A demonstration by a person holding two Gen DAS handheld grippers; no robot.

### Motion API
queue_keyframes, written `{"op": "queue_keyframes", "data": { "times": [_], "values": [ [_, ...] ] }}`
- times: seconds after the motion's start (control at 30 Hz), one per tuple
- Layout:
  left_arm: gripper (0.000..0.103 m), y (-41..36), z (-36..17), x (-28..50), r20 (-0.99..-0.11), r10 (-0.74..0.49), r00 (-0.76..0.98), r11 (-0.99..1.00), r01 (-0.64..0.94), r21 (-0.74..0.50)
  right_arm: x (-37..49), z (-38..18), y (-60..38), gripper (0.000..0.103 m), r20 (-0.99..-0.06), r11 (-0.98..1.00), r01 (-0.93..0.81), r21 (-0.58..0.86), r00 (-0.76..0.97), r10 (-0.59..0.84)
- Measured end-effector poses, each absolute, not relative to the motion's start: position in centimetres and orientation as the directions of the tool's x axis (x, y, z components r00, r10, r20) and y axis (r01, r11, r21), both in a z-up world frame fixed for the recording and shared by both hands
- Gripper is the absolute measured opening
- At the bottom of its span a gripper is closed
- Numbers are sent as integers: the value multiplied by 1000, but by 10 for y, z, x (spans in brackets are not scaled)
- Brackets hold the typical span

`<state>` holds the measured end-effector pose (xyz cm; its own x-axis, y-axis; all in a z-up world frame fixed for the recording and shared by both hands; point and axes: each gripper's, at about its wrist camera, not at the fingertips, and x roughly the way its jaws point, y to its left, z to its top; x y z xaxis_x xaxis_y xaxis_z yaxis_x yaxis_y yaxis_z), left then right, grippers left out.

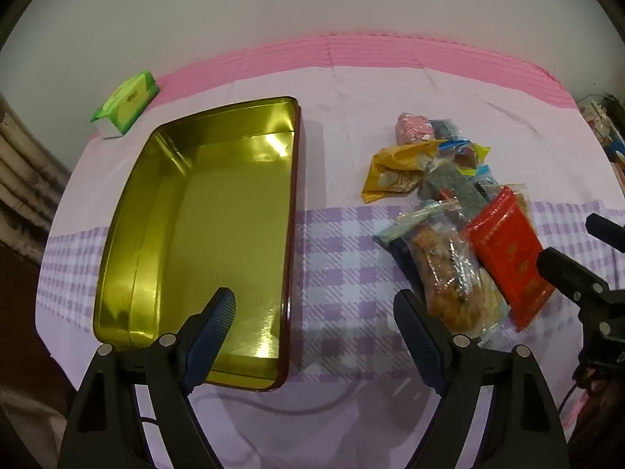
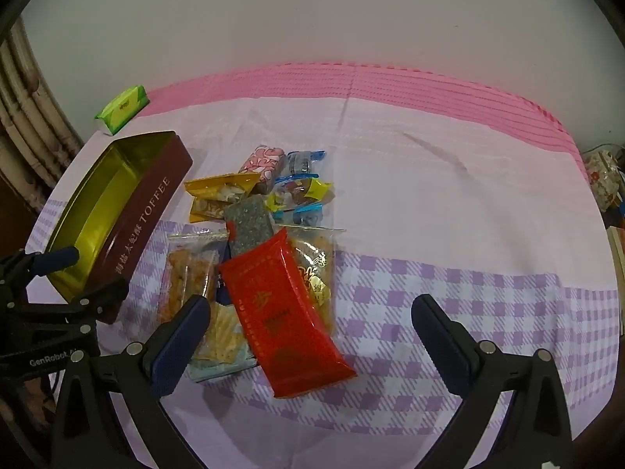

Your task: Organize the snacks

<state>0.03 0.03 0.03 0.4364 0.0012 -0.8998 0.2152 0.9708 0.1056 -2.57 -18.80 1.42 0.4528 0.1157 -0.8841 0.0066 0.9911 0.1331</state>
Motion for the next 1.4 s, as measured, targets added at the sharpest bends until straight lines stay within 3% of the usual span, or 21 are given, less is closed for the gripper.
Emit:
{"op": "queue_keyframes", "data": {
  "times": [0.8, 1.23, 1.4],
  "values": [
    [83, 11, 3, 1, -890, 10, 455, 977, 187, 106, -25, 8, -185, 89, -899, 992, 5, 129, 422, 115],
    [83, 10, 1, 2, -930, 45, 366, 972, 201, 126, -24, 0, -175, 64, -906, 989, -49, 142, 395, 150],
    [83, 12, 1, 2, -917, 49, 396, 970, 198, 138, -21, -3, -169, 61, -909, 988, -78, 135, 388, 154]
  ]
}}
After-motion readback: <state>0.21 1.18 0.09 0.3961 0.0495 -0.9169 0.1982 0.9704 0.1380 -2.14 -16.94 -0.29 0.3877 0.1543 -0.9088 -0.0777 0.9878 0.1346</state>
